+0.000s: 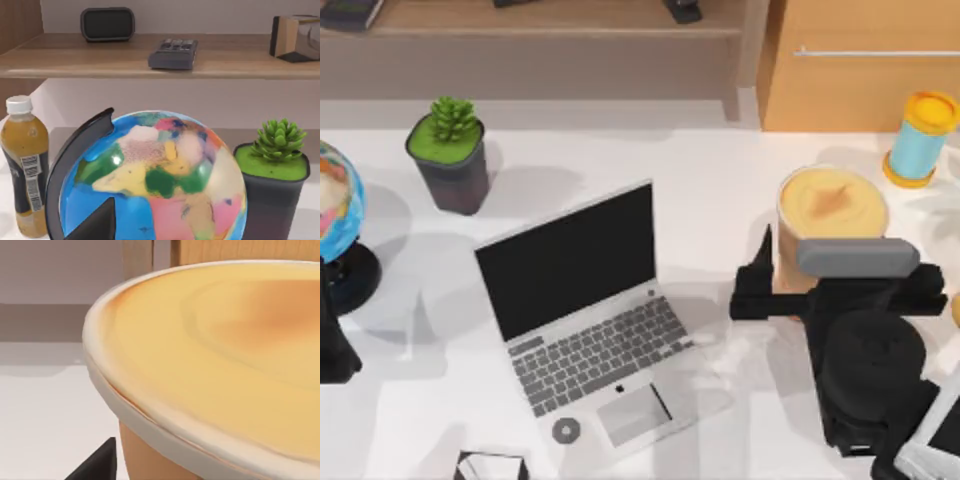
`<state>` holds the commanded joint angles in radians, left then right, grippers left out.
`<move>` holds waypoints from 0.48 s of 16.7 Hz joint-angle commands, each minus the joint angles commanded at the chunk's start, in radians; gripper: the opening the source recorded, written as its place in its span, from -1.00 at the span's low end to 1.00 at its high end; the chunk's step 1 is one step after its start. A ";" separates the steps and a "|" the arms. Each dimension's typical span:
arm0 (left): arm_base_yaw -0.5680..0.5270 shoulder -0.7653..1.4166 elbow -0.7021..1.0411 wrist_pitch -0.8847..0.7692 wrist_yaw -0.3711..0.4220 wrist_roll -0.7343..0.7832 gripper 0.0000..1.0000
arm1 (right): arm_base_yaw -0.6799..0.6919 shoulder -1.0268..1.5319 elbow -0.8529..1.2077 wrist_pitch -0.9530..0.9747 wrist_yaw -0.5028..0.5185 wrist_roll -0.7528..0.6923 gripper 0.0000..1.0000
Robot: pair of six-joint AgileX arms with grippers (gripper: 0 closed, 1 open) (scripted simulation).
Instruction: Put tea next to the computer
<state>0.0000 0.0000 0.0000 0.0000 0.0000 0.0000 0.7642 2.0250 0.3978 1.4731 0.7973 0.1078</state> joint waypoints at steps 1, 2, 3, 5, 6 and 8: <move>0.000 0.000 0.000 0.000 0.000 0.000 1.00 | 0.000 0.000 0.000 0.000 0.000 0.000 0.70; 0.000 0.000 0.000 0.000 0.000 0.000 1.00 | 0.000 0.000 0.000 0.000 0.000 0.000 0.55; 0.000 0.000 0.000 0.000 0.000 0.000 1.00 | 0.000 0.000 0.000 0.000 0.000 0.000 0.40; 0.000 0.000 0.000 0.000 0.000 0.000 1.00 | 0.000 0.000 0.000 0.000 0.000 0.000 0.10; 0.000 0.000 0.000 0.000 0.000 0.000 1.00 | 0.000 0.000 0.000 0.000 0.000 0.000 -0.06; 0.000 0.000 0.000 0.000 0.000 0.000 1.00 | 0.000 0.000 0.000 0.000 0.000 0.000 -0.36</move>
<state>0.0000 0.0000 0.0000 0.0000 0.0000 0.0000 0.7642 2.0250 0.3978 1.4731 0.7973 0.1078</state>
